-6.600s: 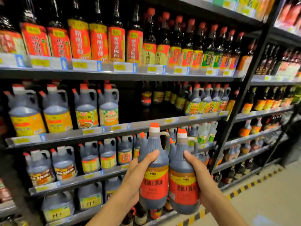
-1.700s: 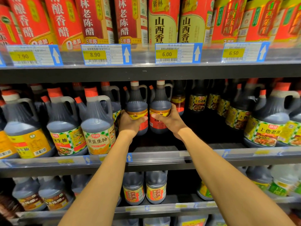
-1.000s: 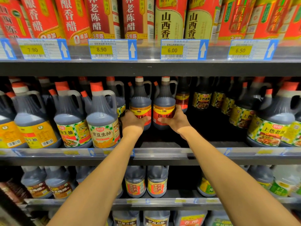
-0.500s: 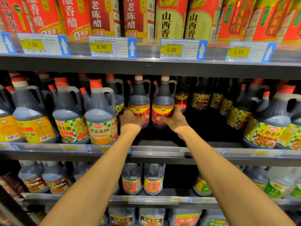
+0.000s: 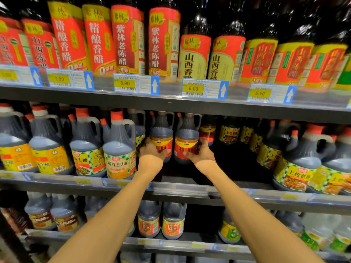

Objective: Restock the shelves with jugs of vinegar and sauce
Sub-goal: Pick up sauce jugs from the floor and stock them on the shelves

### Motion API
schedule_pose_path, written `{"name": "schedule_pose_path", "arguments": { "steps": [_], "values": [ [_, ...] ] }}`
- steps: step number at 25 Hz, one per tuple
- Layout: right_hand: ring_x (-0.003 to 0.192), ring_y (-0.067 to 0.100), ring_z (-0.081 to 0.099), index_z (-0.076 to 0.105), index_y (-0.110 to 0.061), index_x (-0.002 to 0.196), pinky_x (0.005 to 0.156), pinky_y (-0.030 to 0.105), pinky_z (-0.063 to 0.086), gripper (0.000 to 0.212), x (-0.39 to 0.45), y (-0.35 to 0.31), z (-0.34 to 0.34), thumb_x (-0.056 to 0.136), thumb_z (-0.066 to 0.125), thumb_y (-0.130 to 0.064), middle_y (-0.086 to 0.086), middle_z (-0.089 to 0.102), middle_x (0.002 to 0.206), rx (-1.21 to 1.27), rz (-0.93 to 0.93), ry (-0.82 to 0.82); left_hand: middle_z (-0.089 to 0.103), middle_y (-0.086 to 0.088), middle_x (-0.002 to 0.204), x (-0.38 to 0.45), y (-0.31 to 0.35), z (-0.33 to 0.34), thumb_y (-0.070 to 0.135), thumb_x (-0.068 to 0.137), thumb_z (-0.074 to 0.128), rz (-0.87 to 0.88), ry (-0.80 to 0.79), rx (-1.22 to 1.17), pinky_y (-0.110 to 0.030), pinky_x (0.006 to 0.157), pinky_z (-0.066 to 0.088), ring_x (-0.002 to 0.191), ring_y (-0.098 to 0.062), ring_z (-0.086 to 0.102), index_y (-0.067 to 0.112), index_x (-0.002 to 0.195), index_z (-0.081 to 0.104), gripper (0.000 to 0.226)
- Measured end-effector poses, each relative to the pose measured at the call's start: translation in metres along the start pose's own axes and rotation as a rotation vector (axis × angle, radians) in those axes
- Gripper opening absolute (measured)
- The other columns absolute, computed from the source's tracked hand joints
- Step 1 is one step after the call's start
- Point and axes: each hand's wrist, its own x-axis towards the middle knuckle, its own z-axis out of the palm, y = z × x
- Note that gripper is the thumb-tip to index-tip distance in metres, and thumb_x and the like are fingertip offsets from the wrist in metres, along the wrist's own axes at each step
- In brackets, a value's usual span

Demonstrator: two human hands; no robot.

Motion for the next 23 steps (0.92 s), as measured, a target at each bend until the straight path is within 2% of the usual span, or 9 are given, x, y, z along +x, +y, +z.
{"name": "schedule_pose_path", "arguments": {
  "steps": [2, 4, 7, 8, 10, 12, 13, 16, 23],
  "values": [
    [0.131, 0.034, 0.057, 0.029, -0.023, 0.155, 0.106, 0.039, 0.047, 0.086, -0.013, -0.002, -0.01, 0.087, 0.08, -0.035, 0.012, 0.057, 0.144, -0.057, 0.008, -0.042, 0.06, -0.022, 0.132, -0.014, 0.0, -0.009, 0.036, 0.091, 0.076, 0.079, -0.002, 0.013, -0.042, 0.096, 0.046, 0.121, -0.042, 0.058, -0.002, 0.138, 0.047, 0.067],
    [0.133, 0.036, 0.053, 0.028, -0.026, 0.156, 0.107, 0.043, 0.045, 0.085, -0.027, -0.005, -0.019, 0.089, 0.074, -0.047, 0.016, 0.052, 0.146, -0.185, 0.012, -0.084, 0.063, -0.023, 0.122, -0.029, -0.002, -0.022, 0.034, 0.095, 0.072, 0.13, -0.023, -0.01, -0.039, 0.086, 0.047, 0.112, -0.042, 0.061, -0.001, 0.131, 0.05, 0.054],
    [0.136, 0.041, 0.048, 0.027, -0.023, 0.157, 0.105, 0.048, 0.043, 0.087, -0.048, -0.007, -0.038, 0.09, 0.059, -0.068, 0.019, 0.047, 0.15, -0.477, -0.031, -0.153, 0.06, -0.026, 0.119, -0.052, -0.006, -0.037, 0.039, 0.103, 0.055, 0.214, -0.193, 0.192, -0.046, 0.086, 0.046, 0.111, -0.046, 0.058, -0.001, 0.123, 0.052, 0.045],
    [0.137, 0.041, 0.047, 0.028, -0.019, 0.158, 0.105, 0.048, 0.043, 0.089, -0.058, -0.009, -0.042, 0.091, 0.054, -0.072, 0.02, 0.047, 0.152, -0.573, -0.061, -0.152, 0.058, -0.025, 0.124, -0.06, -0.01, -0.041, 0.043, 0.105, 0.049, 0.269, -0.24, 0.277, -0.047, 0.09, 0.045, 0.116, -0.044, 0.056, 0.0, 0.126, 0.052, 0.048],
    [0.139, 0.039, 0.046, 0.033, -0.012, 0.157, 0.109, 0.049, 0.042, 0.093, -0.079, -0.011, -0.044, 0.093, 0.043, -0.078, 0.019, 0.048, 0.153, -0.743, -0.127, -0.109, 0.049, -0.022, 0.145, -0.074, -0.017, -0.052, 0.047, 0.108, 0.04, 0.406, -0.303, 0.433, -0.044, 0.109, 0.038, 0.136, -0.038, 0.044, 0.0, 0.146, 0.041, 0.06],
    [0.146, 0.038, 0.037, 0.032, -0.012, 0.159, 0.118, 0.053, 0.034, 0.095, -0.105, -0.013, -0.043, 0.093, 0.033, -0.081, 0.018, 0.042, 0.159, -0.867, -0.141, -0.101, 0.026, -0.02, 0.166, -0.088, -0.026, -0.068, 0.049, 0.11, 0.029, 0.532, -0.379, 0.591, -0.041, 0.124, 0.02, 0.154, -0.033, 0.022, 0.002, 0.16, 0.02, 0.07],
    [0.152, 0.037, 0.029, 0.028, -0.014, 0.161, 0.122, 0.054, 0.026, 0.096, -0.12, -0.014, -0.041, 0.093, 0.029, -0.081, 0.019, 0.033, 0.165, -0.889, -0.117, -0.118, 0.015, -0.017, 0.17, -0.094, -0.033, -0.076, 0.051, 0.109, 0.024, 0.56, -0.426, 0.628, -0.042, 0.127, 0.013, 0.158, -0.03, 0.012, 0.004, 0.163, 0.012, 0.072],
    [0.159, 0.035, 0.01, 0.017, -0.017, 0.165, 0.127, 0.055, 0.011, 0.095, -0.169, -0.015, -0.029, 0.094, 0.026, -0.08, 0.017, 0.013, 0.172, -0.879, -0.068, -0.144, -0.001, -0.012, 0.172, -0.114, -0.059, -0.101, 0.062, 0.104, 0.016, 0.576, -0.521, 0.634, -0.044, 0.129, 0.003, 0.159, -0.026, -0.003, 0.009, 0.164, 0.003, 0.081],
    [0.16, 0.029, -0.002, 0.008, -0.02, 0.166, 0.129, 0.051, 0.001, 0.093, -0.281, 0.01, 0.021, 0.096, 0.028, -0.077, 0.011, 0.0, 0.174, -0.896, -0.01, -0.235, -0.007, -0.009, 0.172, -0.176, -0.151, -0.124, 0.082, 0.081, -0.005, 0.583, -0.605, 0.681, -0.047, 0.129, -0.001, 0.159, -0.024, -0.008, 0.011, 0.164, -0.004, 0.109]
  ]
}}
